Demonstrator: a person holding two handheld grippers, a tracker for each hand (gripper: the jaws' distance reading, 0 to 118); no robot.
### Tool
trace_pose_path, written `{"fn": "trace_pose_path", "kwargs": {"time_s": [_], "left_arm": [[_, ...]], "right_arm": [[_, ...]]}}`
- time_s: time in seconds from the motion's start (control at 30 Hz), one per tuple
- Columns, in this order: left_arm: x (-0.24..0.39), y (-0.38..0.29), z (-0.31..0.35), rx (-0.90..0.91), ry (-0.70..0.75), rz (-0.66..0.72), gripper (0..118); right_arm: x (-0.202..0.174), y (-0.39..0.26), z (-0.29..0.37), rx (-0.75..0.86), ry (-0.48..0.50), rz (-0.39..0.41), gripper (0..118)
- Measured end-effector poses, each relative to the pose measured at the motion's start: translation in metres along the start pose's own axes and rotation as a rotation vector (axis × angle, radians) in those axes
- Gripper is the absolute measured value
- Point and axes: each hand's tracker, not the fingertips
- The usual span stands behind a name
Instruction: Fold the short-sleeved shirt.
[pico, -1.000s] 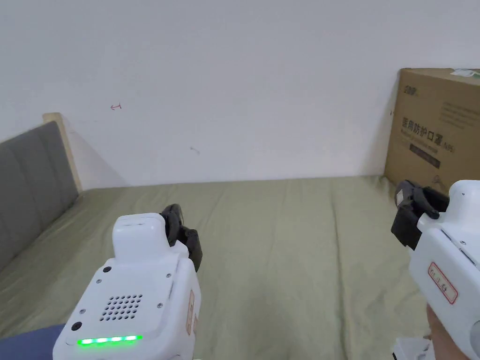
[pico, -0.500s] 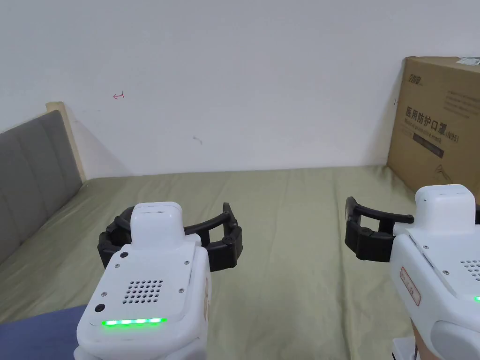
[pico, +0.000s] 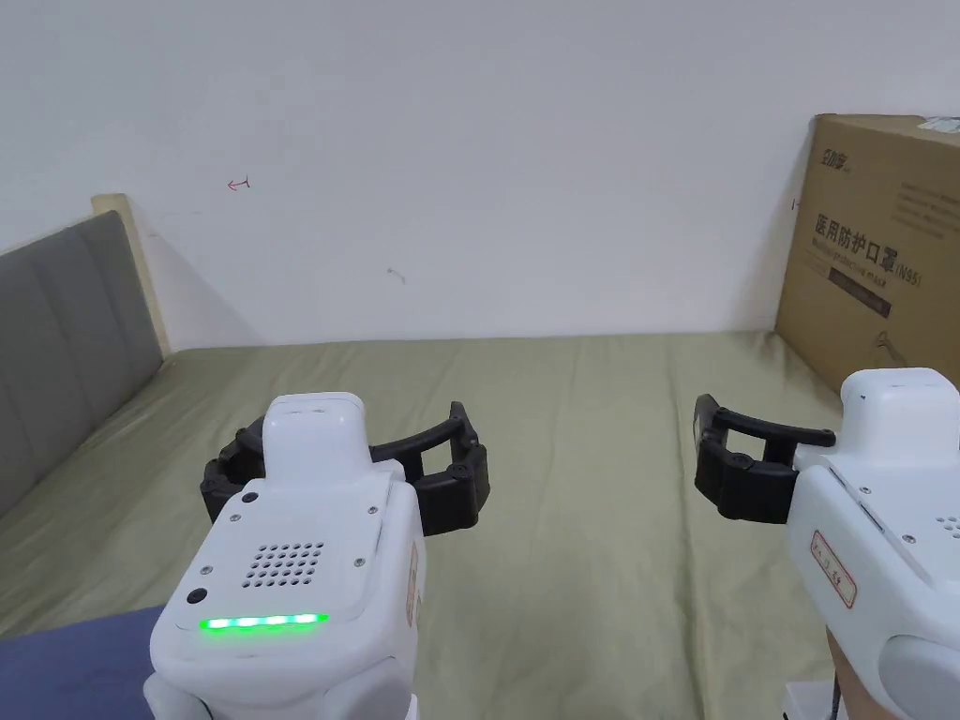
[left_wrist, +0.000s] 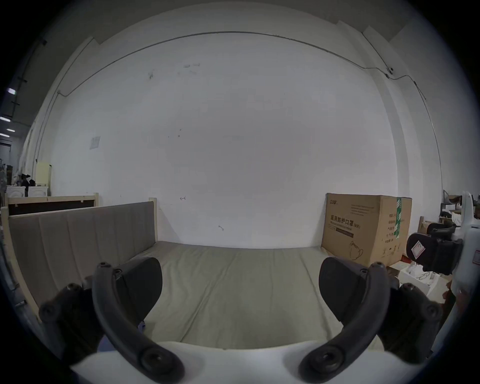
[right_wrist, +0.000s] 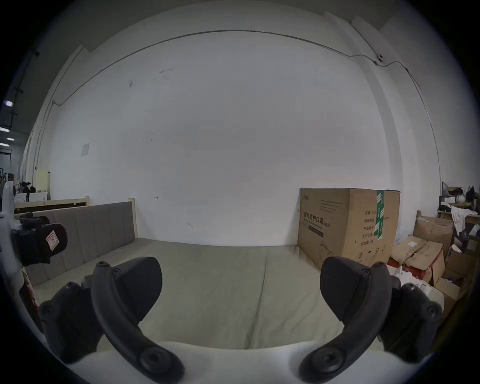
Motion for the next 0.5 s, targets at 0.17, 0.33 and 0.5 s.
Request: {"fn": "trace_pose_path", "kwargs": {"time_s": [0.17, 0.33, 0.5], "left_arm": [[0.0005, -0.0015, -0.0021, -0.021, -0.016, -0.012, 118], [0.0022, -0.0015, -0.0055, -0.044, 0.001, -0.010, 118], [0.0009, -0.0023, -0.0055, -0.049, -0.010, 0.009, 118]], "right_arm": [[-0.0018, 0.0002, -0.0020, -0.013, 0.010, 0.002, 118], [-0.0037, 0.0000, -0.0029, -0.020, 0.014, 0.008, 118], [-0.0046, -0.0007, -0.0028, -0.023, 0.014, 0.015, 118]]}}
